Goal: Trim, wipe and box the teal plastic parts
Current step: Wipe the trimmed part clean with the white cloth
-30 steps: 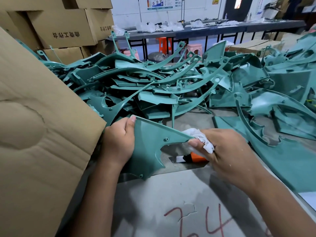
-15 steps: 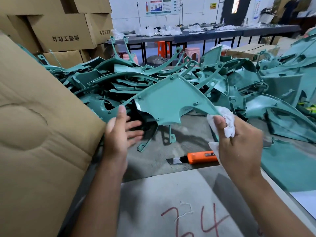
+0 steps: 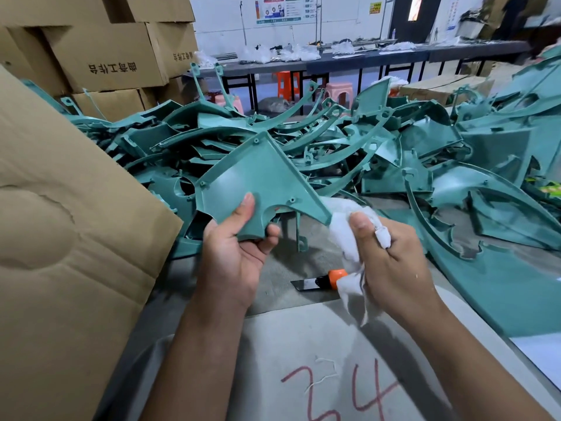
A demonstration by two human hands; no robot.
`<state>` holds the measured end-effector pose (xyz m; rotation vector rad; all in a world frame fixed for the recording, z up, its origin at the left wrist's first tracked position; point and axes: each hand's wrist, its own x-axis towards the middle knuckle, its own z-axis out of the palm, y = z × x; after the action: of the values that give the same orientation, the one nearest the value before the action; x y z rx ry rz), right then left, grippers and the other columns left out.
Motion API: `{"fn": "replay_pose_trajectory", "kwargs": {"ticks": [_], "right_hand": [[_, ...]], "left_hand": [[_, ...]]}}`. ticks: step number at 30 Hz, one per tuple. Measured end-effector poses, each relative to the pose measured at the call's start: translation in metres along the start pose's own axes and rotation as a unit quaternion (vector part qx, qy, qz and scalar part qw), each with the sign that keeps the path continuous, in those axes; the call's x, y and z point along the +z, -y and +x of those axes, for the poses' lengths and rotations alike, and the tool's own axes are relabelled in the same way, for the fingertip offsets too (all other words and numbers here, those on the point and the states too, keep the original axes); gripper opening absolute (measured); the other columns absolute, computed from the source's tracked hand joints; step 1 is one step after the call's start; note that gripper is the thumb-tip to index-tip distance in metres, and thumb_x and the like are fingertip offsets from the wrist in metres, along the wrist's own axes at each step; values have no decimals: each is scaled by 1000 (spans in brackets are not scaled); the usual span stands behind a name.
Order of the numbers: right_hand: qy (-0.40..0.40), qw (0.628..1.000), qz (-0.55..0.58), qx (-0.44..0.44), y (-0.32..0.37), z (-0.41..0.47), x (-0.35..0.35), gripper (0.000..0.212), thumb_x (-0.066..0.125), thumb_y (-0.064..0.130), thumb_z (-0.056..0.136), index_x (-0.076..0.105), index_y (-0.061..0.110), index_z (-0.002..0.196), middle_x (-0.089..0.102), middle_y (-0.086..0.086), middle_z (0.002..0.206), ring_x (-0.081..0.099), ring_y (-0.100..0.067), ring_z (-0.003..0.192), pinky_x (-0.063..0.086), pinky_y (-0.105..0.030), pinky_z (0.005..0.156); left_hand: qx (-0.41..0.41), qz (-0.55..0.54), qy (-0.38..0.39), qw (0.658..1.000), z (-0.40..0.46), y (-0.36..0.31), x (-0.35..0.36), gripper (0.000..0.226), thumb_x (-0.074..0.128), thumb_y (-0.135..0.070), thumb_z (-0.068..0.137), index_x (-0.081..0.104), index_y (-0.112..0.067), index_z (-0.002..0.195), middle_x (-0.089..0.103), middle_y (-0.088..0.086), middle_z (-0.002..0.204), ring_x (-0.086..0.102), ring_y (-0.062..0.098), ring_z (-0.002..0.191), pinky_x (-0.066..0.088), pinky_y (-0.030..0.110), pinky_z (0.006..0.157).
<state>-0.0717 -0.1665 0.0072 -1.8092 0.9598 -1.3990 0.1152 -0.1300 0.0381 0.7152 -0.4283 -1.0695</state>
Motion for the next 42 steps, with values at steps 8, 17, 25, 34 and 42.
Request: {"fn": "replay_pose_trajectory", "kwargs": {"ticks": [8, 17, 25, 34, 42], "right_hand": [[-275, 925, 169, 201, -14, 20, -30, 59, 53, 59, 103, 55, 25, 54, 50, 7, 49, 47, -17, 44, 41, -31, 58], [165, 944, 249, 140, 9, -2, 5, 21, 62, 42, 97, 77, 27, 103, 80, 1, 101, 76, -14, 92, 58, -20, 75], [-29, 999, -9, 22, 6, 0, 4, 54, 58, 50, 100, 44, 10, 67, 36, 7, 55, 33, -7, 55, 29, -31, 51], [2, 999, -44, 24, 6, -3, 3, 61, 51, 62, 97, 42, 11, 64, 35, 4, 47, 32, -8, 49, 27, -28, 46], [-74, 950, 253, 168, 7, 7, -2, 8, 62, 25, 103, 70, 25, 103, 76, 3, 92, 72, -15, 84, 56, -35, 79]], "left_hand": [[-16, -55, -1, 998, 8, -23, -24, 8, 58, -15, 86, 51, -17, 87, 46, -2, 74, 37, 3, 35, 29, 13, 33], [63, 176, -38, 982, -2, 2, 3, 12, 71, -3, 89, 63, -12, 85, 71, 6, 69, 55, 17, 43, 38, 21, 36], [36, 149, -15, 988, -16, 14, 18, 24, 75, -9, 86, 61, -17, 104, 77, 15, 98, 67, 27, 65, 45, 24, 44], [-1, 173, 32, 984, -9, 3, 8, 33, 66, -4, 86, 57, 5, 116, 71, 22, 79, 59, 28, 48, 45, 26, 45], [37, 147, 48, 987, -11, -1, 8, 38, 75, -16, 72, 58, -3, 103, 65, 8, 68, 48, 18, 39, 36, 20, 35]]}}
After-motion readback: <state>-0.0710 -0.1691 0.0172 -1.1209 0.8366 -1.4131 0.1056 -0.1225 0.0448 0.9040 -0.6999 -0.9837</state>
